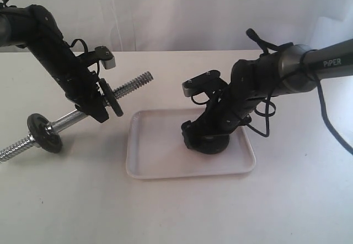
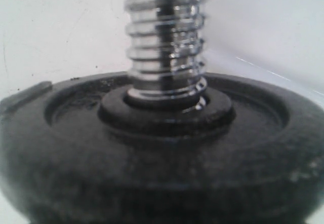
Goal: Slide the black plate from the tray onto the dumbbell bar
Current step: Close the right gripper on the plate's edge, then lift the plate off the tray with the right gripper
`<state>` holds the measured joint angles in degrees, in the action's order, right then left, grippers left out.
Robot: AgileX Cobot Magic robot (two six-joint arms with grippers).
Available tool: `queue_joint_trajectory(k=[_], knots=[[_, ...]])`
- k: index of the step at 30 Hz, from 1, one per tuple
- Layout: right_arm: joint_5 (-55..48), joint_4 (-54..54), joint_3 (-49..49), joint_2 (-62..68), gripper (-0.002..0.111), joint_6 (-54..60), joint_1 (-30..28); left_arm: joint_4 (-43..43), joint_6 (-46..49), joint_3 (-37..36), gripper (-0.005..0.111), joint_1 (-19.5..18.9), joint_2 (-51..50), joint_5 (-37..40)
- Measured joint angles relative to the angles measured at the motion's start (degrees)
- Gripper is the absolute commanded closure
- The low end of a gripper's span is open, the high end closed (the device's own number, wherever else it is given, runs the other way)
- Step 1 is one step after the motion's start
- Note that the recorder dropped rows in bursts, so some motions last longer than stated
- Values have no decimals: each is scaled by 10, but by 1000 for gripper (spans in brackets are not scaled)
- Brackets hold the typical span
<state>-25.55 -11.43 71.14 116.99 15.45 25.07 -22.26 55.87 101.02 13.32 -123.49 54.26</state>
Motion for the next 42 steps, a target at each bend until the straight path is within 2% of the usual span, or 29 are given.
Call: queue_joint_trajectory(k=[10,13,15,20,21,22,23,24,31,35,42], knots=[[-14,2,1,-1,6,1,0,0,1,0,107,0,0,0],[-14,2,1,-1,14,1,0,0,1,0,107,0,0,0],[-14,4,1,-1,27,1,0,0,1,0,107,0,0,0],[-15,3,1,-1,66,1,0,0,1,0,107,0,0,0],[-15,3,1,-1,81,1,0,0,1,0,107,0,0,0],[-15,3,1,-1,88,1,0,0,1,0,107,0,0,0],[-15,3,1,-1,101,1,0,0,1,0,107,0,0,0],[-15,3,1,-1,107,1,0,0,1,0,107,0,0,0],[-50,-8,17,-2,108,1,-5,0,1,0,107,0,0,0],[-111,-83,30,-9,108,42,-28,0,1,0,107,0,0,0],[-149,-183,44,-14,108,138,-67,0,1,0,107,0,0,0]])
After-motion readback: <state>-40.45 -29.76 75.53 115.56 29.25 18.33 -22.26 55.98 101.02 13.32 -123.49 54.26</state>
